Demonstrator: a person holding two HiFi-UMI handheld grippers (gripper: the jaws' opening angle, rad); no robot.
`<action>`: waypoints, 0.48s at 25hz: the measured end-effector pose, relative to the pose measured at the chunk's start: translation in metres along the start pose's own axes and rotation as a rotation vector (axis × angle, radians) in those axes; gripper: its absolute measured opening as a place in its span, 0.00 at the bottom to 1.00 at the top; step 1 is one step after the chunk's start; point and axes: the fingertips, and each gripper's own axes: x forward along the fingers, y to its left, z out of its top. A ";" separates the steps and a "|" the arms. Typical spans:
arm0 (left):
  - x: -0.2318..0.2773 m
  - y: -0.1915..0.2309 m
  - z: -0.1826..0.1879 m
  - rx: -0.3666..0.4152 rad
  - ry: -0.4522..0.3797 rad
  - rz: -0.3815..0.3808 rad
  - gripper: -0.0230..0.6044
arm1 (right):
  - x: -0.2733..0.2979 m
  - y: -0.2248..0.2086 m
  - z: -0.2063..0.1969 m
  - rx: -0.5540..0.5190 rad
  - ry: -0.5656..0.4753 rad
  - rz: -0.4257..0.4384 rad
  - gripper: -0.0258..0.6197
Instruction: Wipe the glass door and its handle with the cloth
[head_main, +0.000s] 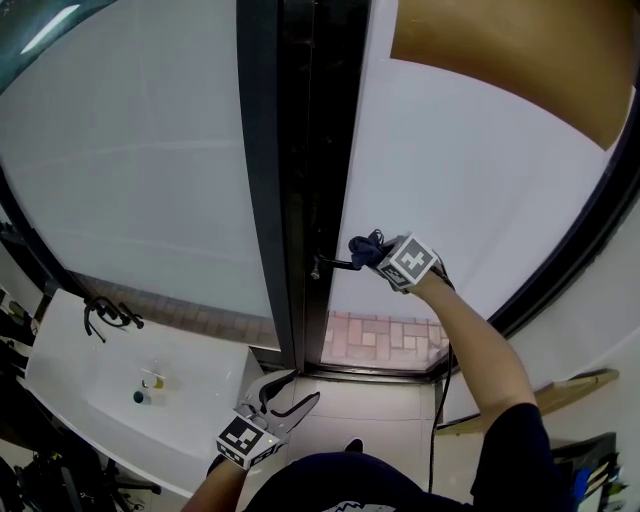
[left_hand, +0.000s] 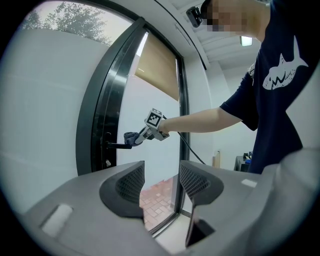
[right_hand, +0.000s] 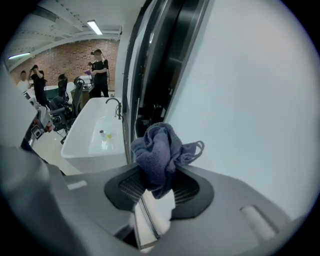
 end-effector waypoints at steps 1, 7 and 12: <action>-0.001 0.000 -0.002 0.000 -0.001 -0.001 0.38 | -0.003 -0.001 0.001 -0.002 -0.015 -0.011 0.24; -0.008 0.000 -0.005 0.004 -0.008 0.018 0.38 | -0.016 0.032 0.068 -0.087 -0.189 0.010 0.24; -0.010 -0.002 -0.004 -0.004 -0.010 0.027 0.38 | 0.020 0.078 0.103 -0.348 -0.164 -0.040 0.24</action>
